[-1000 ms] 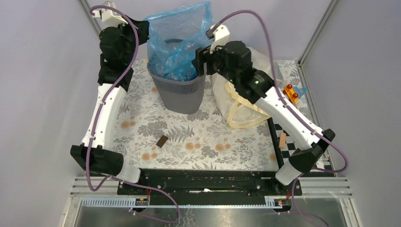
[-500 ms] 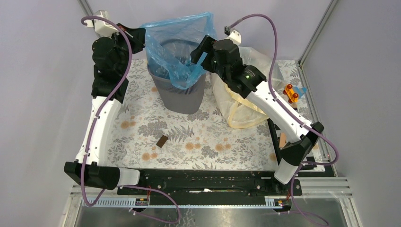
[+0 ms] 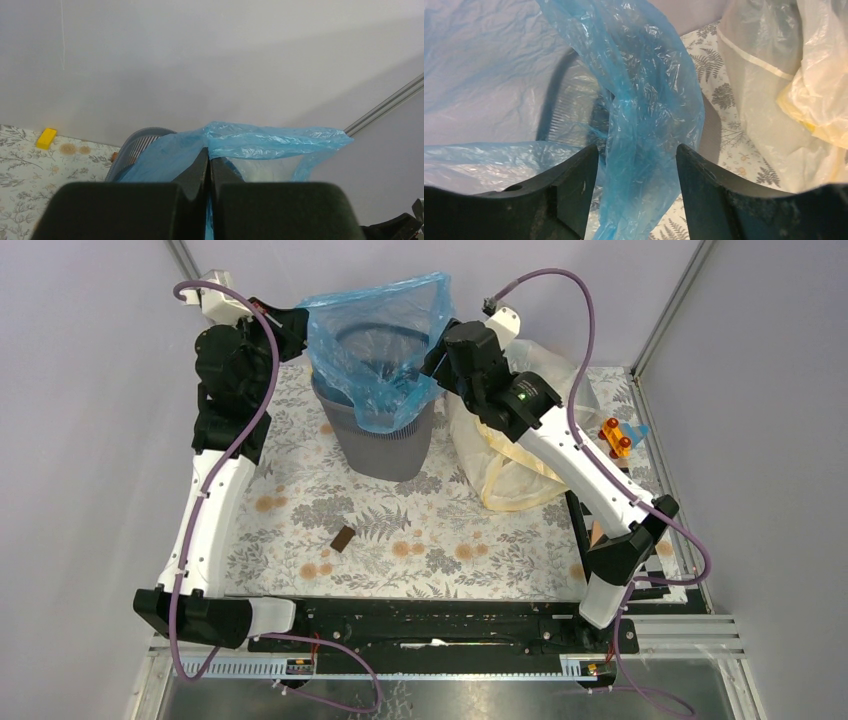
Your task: Put the trash bags into the trash bin
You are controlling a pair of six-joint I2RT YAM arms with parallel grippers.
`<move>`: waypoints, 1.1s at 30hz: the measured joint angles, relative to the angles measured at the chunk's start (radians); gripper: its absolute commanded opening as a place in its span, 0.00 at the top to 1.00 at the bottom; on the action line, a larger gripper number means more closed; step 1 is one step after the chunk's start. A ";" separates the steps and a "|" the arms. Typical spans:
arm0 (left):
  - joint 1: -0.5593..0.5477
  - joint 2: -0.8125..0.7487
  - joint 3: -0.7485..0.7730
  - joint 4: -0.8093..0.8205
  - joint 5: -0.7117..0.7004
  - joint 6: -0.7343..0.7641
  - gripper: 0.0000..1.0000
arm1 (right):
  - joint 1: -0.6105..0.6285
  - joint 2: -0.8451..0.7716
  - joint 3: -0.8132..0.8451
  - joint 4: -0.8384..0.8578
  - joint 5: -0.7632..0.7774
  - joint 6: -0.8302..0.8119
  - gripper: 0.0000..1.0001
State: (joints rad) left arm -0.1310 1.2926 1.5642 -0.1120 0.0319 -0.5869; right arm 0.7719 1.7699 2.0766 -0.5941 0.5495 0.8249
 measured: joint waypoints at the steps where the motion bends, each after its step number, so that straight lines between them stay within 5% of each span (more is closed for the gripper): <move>1: 0.001 -0.001 0.000 -0.002 0.000 0.002 1.00 | 0.000 0.000 -0.003 0.000 -0.002 -0.015 0.31; 8: 0.003 -0.008 -0.005 -0.013 0.001 0.004 1.00 | 0.000 0.018 0.017 -0.023 -0.047 -0.104 0.27; 15: 0.003 -0.024 -0.018 -0.022 0.002 0.019 1.00 | 0.000 0.064 0.054 -0.122 -0.046 -0.158 0.38; 23: 0.012 -0.024 -0.018 -0.053 -0.014 0.059 1.00 | 0.000 -0.106 -0.220 -0.077 -0.069 -0.233 0.55; 33: 0.030 -0.021 -0.020 -0.087 -0.048 0.097 1.00 | 0.000 -0.230 -0.327 -0.015 -0.099 -0.275 0.76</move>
State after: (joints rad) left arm -0.1009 1.2713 1.5440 -0.1986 -0.0166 -0.4900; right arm 0.7723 1.5398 1.7493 -0.6090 0.4507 0.5495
